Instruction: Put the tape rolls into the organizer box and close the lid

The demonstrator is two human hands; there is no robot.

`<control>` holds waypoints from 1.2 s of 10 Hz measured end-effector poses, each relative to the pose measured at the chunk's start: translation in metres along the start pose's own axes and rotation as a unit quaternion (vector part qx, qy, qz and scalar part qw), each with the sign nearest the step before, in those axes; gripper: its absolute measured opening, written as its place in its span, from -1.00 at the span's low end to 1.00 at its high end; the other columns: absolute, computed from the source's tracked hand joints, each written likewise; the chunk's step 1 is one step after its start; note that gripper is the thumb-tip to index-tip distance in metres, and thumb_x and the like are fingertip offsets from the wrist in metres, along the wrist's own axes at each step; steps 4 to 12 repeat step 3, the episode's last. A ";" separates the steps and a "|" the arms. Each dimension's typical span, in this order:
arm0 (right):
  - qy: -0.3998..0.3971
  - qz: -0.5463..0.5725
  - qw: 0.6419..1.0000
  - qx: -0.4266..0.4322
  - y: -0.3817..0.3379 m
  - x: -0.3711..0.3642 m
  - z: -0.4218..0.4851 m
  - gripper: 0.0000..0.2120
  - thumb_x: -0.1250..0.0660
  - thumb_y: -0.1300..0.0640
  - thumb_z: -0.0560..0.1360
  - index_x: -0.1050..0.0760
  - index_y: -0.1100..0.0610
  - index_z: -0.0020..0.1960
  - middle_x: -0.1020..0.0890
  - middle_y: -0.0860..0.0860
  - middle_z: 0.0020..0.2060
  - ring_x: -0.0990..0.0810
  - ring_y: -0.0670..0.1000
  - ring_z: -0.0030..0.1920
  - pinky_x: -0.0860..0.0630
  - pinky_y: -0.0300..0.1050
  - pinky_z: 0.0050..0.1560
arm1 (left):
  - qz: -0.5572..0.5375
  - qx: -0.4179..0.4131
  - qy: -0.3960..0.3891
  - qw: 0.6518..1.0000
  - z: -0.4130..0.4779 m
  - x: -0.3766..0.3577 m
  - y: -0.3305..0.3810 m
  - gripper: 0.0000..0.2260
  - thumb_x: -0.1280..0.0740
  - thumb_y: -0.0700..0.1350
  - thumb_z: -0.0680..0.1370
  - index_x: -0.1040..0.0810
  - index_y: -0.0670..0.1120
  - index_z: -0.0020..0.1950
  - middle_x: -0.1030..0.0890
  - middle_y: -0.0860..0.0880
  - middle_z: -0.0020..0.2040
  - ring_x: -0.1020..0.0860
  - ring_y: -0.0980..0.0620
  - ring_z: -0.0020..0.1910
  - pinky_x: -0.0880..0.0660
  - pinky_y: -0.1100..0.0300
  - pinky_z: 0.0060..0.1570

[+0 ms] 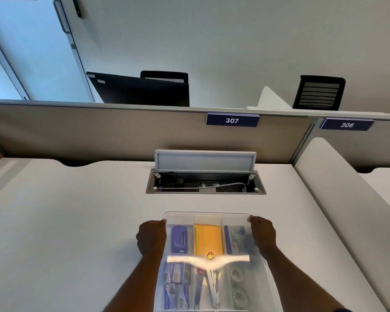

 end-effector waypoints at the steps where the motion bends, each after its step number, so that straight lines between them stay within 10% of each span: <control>1: 0.002 -0.033 0.999 0.015 -0.002 -0.001 0.000 -0.63 -0.14 0.06 0.58 -0.52 0.20 -0.30 -0.64 0.14 -0.28 -0.58 0.12 -0.27 -0.50 0.01 -0.17 | 0.006 -0.017 0.006 1.000 -0.001 -0.001 0.002 -0.65 -0.32 0.02 0.55 -0.61 -0.26 -0.22 -0.68 -0.22 -0.22 -0.64 -0.21 -0.19 -0.57 -0.03 -0.03; 3: -0.005 -0.218 0.975 0.047 -0.018 0.000 -0.005 -0.62 -0.04 -0.02 0.63 -0.54 0.21 -0.03 -0.65 0.16 -0.01 -0.61 0.13 -0.05 -0.55 -0.01 0.02 | 0.016 -0.047 0.011 0.999 -0.013 0.000 0.012 -0.69 -0.28 -0.02 0.58 -0.61 -0.27 -0.01 -0.68 -0.24 -0.01 -0.63 -0.20 -0.02 -0.52 -0.04 0.09; 12: -0.005 -0.218 0.975 0.047 -0.018 0.000 -0.005 -0.62 -0.04 -0.02 0.63 -0.54 0.21 -0.03 -0.65 0.16 -0.01 -0.61 0.13 -0.05 -0.55 -0.01 0.02 | 0.016 -0.047 0.011 0.999 -0.013 0.000 0.012 -0.69 -0.28 -0.02 0.58 -0.61 -0.27 -0.01 -0.68 -0.24 -0.01 -0.63 -0.20 -0.02 -0.52 -0.04 0.09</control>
Point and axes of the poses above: each hand's wrist, its own z-axis towards the middle knuckle, its own x-axis out of the back of the hand, y = z × x, the point moved 9 cm from there along z, towards the middle knuckle
